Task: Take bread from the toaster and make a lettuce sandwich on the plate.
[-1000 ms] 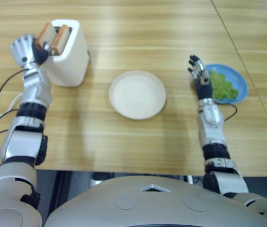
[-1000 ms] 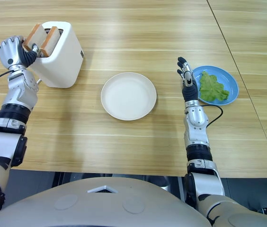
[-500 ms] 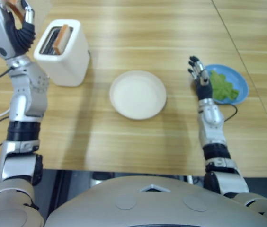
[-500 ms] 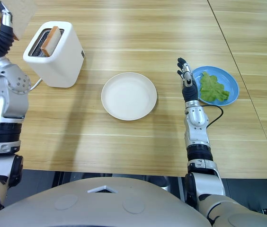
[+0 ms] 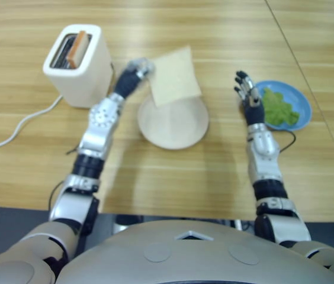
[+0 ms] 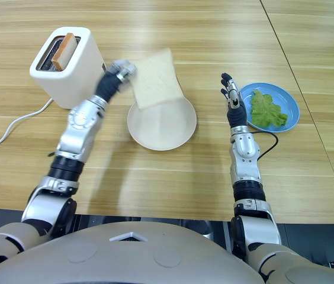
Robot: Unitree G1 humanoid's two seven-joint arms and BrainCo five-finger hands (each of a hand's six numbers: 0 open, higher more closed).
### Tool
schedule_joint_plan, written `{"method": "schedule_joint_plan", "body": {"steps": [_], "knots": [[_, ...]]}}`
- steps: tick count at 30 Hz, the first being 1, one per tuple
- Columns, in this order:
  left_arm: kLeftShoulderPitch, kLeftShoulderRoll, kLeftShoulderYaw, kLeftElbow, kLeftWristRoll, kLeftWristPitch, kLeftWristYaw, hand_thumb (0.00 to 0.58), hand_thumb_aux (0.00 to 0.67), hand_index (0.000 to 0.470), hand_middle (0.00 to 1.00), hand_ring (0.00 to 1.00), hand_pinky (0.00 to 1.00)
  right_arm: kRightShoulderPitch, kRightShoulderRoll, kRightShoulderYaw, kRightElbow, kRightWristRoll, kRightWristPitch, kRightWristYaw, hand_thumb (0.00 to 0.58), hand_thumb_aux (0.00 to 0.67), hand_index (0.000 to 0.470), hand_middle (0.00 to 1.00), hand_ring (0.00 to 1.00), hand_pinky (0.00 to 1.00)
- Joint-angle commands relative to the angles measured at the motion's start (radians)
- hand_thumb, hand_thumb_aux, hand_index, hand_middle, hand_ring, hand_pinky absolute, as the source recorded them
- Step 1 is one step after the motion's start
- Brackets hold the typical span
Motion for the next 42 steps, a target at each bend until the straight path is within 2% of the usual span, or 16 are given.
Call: {"method": "schedule_joint_plan", "body": {"steps": [1, 12, 13, 14, 15, 19, 23, 26, 30, 36, 42], "knots": [[0.007, 0.003, -0.050, 0.123, 0.089, 0.036, -0.022, 0.580, 0.670, 0.460, 1.00, 1.00, 1.00, 0.010, -0.005, 0.008, -0.007, -0.009, 0.016, 0.004, 0.000, 0.000, 0.000, 0.00, 0.00, 0.00], [-0.038, 0.033, -0.101, 0.269, 0.310, -0.007, 0.070, 0.580, 0.670, 0.460, 1.00, 1.00, 1.00, 0.056, -0.079, -0.020, -0.157, -0.015, 0.050, 0.004, 0.000, 0.000, 0.000, 0.00, 0.00, 0.00], [-0.039, 0.037, -0.105, 0.263, 0.331, -0.011, 0.083, 0.493, 0.410, 0.281, 0.92, 0.92, 0.92, 0.060, -0.091, -0.024, -0.176, -0.019, 0.054, 0.003, 0.000, 0.000, 0.000, 0.00, 0.00, 0.00], [-0.040, 0.041, -0.110, 0.255, 0.354, -0.015, 0.097, 0.493, 0.410, 0.281, 0.92, 0.92, 0.92, 0.064, -0.103, -0.028, -0.196, -0.021, 0.058, 0.002, 0.000, 0.000, 0.000, 0.00, 0.00, 0.00], [-0.039, 0.046, -0.111, 0.236, 0.376, -0.018, 0.119, 0.000, 0.000, 0.000, 0.00, 0.00, 0.00, 0.066, -0.119, -0.034, -0.214, -0.026, 0.061, 0.000, 0.000, 0.000, 0.000, 0.00, 0.00, 0.00], [-0.018, 0.061, -0.099, 0.099, 0.421, -0.054, 0.166, 0.000, 0.000, 0.000, 0.00, 0.00, 0.00, 0.072, -0.227, -0.067, -0.272, -0.124, 0.050, -0.040, 0.000, 0.000, 0.000, 0.00, 0.00, 0.00], [0.022, 0.075, -0.078, -0.076, 0.436, -0.086, 0.183, 0.000, 0.000, 0.000, 0.00, 0.00, 0.00, 0.048, -0.395, -0.060, -0.215, -0.392, 0.045, -0.180, 0.000, 0.000, 0.000, 0.00, 0.00, 0.00], [0.050, 0.086, -0.046, -0.199, 0.433, -0.096, 0.188, 0.000, 0.000, 0.000, 0.00, 0.00, 0.00, -0.009, -0.564, 0.042, -0.089, -0.688, 0.125, -0.334, 0.000, 0.000, 0.000, 0.00, 0.00, 0.00], [0.073, 0.077, -0.003, -0.275, 0.381, -0.093, 0.170, 0.000, 0.000, 0.000, 0.00, 0.00, 0.00, -0.140, -0.686, 0.255, 0.177, -0.957, 0.250, -0.447, 0.000, 0.000, 0.000, 0.00, 0.00, 0.00], [0.076, 0.044, 0.016, -0.207, 0.324, -0.091, 0.142, 0.000, 0.000, 0.000, 0.00, 0.00, 0.00, -0.315, -0.662, 0.499, 0.601, -1.107, 0.316, -0.514, 0.000, 0.000, 0.000, 0.00, 0.00, 0.00], [0.083, 0.031, 0.011, -0.192, 0.327, -0.102, 0.132, 0.000, 0.000, 0.000, 0.00, 0.00, 0.00, -0.375, -0.607, 0.615, 0.767, -1.107, 0.341, -0.538, 0.000, 0.000, 0.000, 0.00, 0.00, 0.00]]}}
